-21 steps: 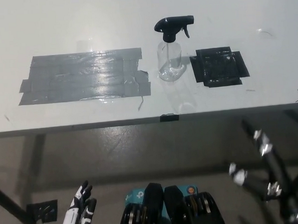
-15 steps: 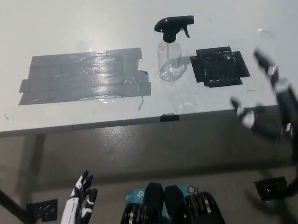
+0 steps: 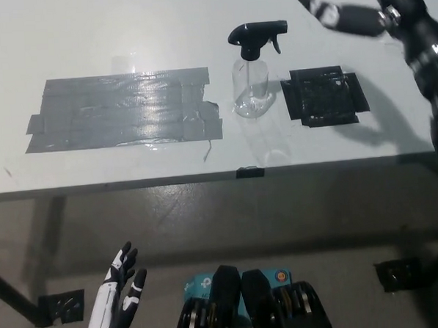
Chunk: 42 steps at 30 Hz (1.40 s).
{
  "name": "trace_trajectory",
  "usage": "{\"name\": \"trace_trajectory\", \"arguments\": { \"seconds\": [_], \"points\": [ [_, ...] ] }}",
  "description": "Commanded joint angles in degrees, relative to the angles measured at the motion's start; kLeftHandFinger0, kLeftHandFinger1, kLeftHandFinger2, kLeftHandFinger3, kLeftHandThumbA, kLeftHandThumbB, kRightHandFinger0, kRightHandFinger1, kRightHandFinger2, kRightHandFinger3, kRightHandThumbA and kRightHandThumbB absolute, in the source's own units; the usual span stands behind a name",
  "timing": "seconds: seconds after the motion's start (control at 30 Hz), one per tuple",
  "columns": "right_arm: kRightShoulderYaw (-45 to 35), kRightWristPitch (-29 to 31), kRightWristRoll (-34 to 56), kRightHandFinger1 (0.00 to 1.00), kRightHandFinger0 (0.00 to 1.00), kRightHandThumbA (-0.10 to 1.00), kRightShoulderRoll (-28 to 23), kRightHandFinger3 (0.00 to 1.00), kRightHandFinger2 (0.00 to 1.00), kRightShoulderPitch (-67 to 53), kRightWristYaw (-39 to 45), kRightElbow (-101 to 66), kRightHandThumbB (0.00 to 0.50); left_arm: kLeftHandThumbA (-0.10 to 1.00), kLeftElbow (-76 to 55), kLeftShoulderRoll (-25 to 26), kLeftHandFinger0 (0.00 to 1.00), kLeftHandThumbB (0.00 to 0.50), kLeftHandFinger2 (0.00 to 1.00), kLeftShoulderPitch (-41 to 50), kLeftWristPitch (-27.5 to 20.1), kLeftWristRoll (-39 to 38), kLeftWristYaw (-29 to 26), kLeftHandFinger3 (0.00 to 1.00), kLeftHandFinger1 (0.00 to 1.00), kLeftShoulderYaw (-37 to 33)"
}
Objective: The robot grabs the black lid of the spray bottle on the desk and places it on the black area of the desk
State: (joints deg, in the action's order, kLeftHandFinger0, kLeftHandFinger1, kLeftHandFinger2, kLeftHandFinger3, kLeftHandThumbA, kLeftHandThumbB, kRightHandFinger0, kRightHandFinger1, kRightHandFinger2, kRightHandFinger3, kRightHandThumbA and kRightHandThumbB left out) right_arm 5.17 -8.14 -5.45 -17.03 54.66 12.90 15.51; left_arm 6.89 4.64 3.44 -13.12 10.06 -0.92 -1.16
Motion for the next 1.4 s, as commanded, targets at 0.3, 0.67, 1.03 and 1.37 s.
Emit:
{"name": "trace_trajectory", "arguments": {
  "seconds": [0.3,0.67,1.03,1.37],
  "points": [
    [12.03,-2.39,-5.78,1.00,1.00,0.68,4.19,1.00,1.00,34.64,14.69,48.88,0.494,0.84,-3.51,0.29,1.00,0.109,1.00,-2.37,1.64,0.78,-0.78,1.00,1.00,0.41],
    [20.36,3.55,-10.57,1.00,1.00,0.81,7.49,1.00,1.00,38.95,12.08,62.49,0.500,0.83,-3.25,0.70,1.00,0.120,1.00,-4.09,1.09,1.92,-0.83,1.00,1.00,0.00],
    [24.08,5.30,-13.34,1.00,1.00,0.82,8.23,1.00,1.00,38.81,11.51,65.27,0.500,0.81,-3.94,0.98,1.00,0.108,1.00,-5.21,2.54,2.44,-0.20,1.00,1.00,-0.24],
    [24.15,6.27,-14.40,1.00,1.00,0.83,7.89,1.00,1.00,37.67,12.67,65.73,0.500,0.77,-3.44,1.09,1.00,0.113,1.00,-5.77,2.12,2.23,-0.23,1.00,1.00,-0.17]
  ]
}}
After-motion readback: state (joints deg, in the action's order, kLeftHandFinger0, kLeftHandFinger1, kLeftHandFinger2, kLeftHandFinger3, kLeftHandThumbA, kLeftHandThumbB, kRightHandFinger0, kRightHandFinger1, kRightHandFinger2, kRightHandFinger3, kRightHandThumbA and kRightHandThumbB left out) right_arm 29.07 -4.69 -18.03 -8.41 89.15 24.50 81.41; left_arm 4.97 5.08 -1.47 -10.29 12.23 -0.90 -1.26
